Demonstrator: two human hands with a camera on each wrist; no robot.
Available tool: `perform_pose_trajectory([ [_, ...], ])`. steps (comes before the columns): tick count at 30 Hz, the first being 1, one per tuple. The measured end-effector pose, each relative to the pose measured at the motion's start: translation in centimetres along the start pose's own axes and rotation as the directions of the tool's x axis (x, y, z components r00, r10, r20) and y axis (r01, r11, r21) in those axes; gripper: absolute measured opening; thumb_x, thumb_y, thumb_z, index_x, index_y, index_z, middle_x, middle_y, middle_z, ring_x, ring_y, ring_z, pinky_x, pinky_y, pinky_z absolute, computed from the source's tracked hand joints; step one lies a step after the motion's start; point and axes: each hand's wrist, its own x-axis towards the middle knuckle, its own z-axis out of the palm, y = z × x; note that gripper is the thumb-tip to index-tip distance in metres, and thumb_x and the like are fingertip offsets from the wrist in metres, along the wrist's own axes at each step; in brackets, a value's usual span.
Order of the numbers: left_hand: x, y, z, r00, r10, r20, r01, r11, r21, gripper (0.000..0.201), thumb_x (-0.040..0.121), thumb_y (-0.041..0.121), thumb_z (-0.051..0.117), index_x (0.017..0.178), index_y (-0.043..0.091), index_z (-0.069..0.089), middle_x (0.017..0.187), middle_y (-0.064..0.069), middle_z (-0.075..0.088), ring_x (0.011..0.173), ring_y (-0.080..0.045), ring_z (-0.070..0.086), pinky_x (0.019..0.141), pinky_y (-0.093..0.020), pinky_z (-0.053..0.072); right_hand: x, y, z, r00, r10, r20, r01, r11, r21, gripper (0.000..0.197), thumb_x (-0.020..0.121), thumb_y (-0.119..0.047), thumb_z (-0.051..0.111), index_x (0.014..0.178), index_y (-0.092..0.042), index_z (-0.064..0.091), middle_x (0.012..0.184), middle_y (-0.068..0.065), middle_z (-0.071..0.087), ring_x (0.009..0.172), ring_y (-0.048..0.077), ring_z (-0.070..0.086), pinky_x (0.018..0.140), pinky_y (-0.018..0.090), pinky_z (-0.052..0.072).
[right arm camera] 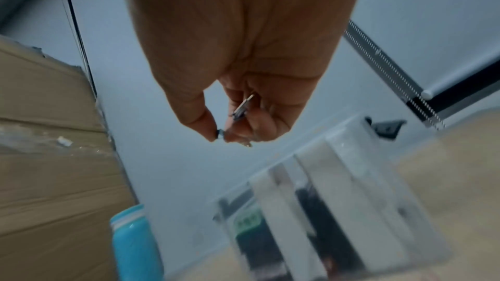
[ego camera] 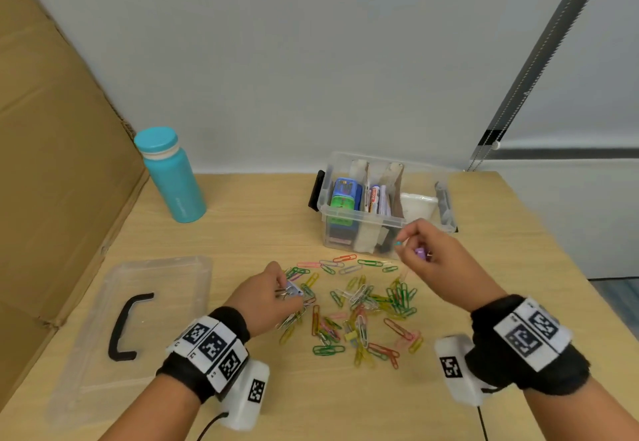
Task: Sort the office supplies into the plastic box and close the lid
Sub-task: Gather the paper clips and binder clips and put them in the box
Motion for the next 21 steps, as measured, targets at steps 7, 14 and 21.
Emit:
perform_pose_trajectory([
  [7, 0.5, 1.5, 1.8, 0.998, -0.045, -0.04, 0.046, 0.999, 0.027, 0.033, 0.084, 0.038, 0.062, 0.096, 0.015, 0.041, 0.071, 0.009, 0.054, 0.062, -0.015, 0.053, 0.058, -0.028, 0.041, 7.4, 1.0, -5.0, 0.972, 0.067, -0.225, -0.106, 0.981, -0.164, 0.009, 0.09, -0.021, 0.055, 0.097, -0.016, 0.055, 0.073, -0.002, 0.053, 0.066, 0.016, 0.05, 0.053, 0.023, 0.035],
  [14, -0.6, 1.7, 2.4, 0.995, -0.07, -0.067, 0.07, 0.998, -0.01, 0.033, 0.084, 0.038, 0.062, 0.097, 0.014, 0.044, 0.068, 0.009, 0.055, 0.058, -0.009, 0.049, 0.054, -0.024, 0.035, 14.3, 3.1, -5.6, 0.961, 0.273, -0.056, -0.272, 0.88, -0.389, 0.023, 0.093, -0.022, 0.049, 0.113, -0.013, 0.055, 0.114, 0.012, 0.06, 0.097, 0.028, 0.057, 0.077, 0.03, 0.041],
  [21, -1.4, 1.0, 2.0, 0.992, -0.083, -0.092, 0.077, 0.995, -0.068, 0.029, 0.084, 0.03, 0.062, 0.098, 0.011, 0.045, 0.065, 0.008, 0.048, 0.056, -0.011, 0.042, 0.054, -0.024, 0.032, 9.1, 1.6, -2.4, 0.985, -0.076, -0.155, -0.012, 0.866, -0.5, 0.033, 0.093, -0.016, 0.045, 0.125, -0.013, 0.054, 0.128, 0.009, 0.053, 0.111, 0.024, 0.054, 0.094, 0.035, 0.045],
])
